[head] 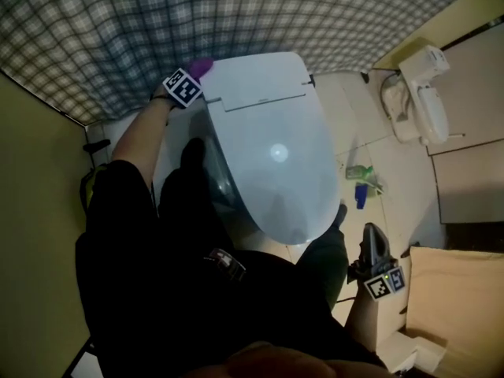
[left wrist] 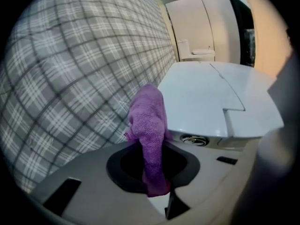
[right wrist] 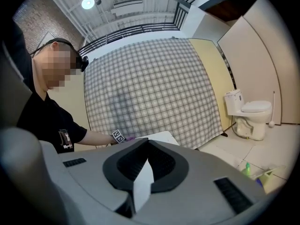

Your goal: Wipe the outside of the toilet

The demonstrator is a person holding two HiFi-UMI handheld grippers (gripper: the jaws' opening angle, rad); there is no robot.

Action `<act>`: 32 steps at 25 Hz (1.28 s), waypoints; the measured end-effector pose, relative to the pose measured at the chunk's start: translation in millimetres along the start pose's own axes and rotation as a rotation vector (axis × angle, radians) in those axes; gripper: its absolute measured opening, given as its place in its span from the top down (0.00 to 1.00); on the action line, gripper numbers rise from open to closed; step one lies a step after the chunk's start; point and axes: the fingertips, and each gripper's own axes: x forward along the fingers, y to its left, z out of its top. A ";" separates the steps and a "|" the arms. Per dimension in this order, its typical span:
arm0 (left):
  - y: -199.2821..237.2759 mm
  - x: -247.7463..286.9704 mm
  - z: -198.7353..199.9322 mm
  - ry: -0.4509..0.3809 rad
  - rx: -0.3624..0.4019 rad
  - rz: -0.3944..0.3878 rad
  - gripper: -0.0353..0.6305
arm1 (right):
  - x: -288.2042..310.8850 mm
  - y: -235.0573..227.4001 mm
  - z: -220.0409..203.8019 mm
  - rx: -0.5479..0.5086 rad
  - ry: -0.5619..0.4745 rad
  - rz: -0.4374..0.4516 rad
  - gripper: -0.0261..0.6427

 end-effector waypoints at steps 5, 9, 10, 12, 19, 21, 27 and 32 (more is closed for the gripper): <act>-27.4 -5.1 -4.0 0.024 0.096 -0.021 0.86 | 15.8 9.7 -9.2 0.007 0.019 0.039 0.98; -65.9 -22.9 -12.3 0.039 0.175 -0.050 0.86 | 8.9 18.3 -6.5 -0.001 0.003 0.052 0.98; -79.4 -29.8 -15.9 0.044 0.186 -0.067 0.86 | 4.5 21.5 -5.1 -0.004 -0.009 0.054 0.98; -110.6 -42.3 -24.2 0.051 0.204 -0.103 0.86 | -7.1 29.3 -1.3 -0.010 -0.038 0.059 0.98; -245.1 -97.7 -62.7 0.137 0.362 -0.237 0.86 | -56.3 54.6 8.2 -0.030 -0.140 0.098 0.98; -281.3 -117.2 -69.0 0.149 0.397 -0.271 0.86 | -70.7 59.2 8.0 -0.034 -0.169 0.116 0.98; -382.6 -175.7 -86.1 0.189 0.584 -0.370 0.86 | -119.8 69.7 3.3 -0.033 -0.255 0.137 0.98; -450.5 -213.3 -95.0 0.210 0.697 -0.489 0.86 | -164.3 64.5 4.1 -0.032 -0.324 0.115 0.98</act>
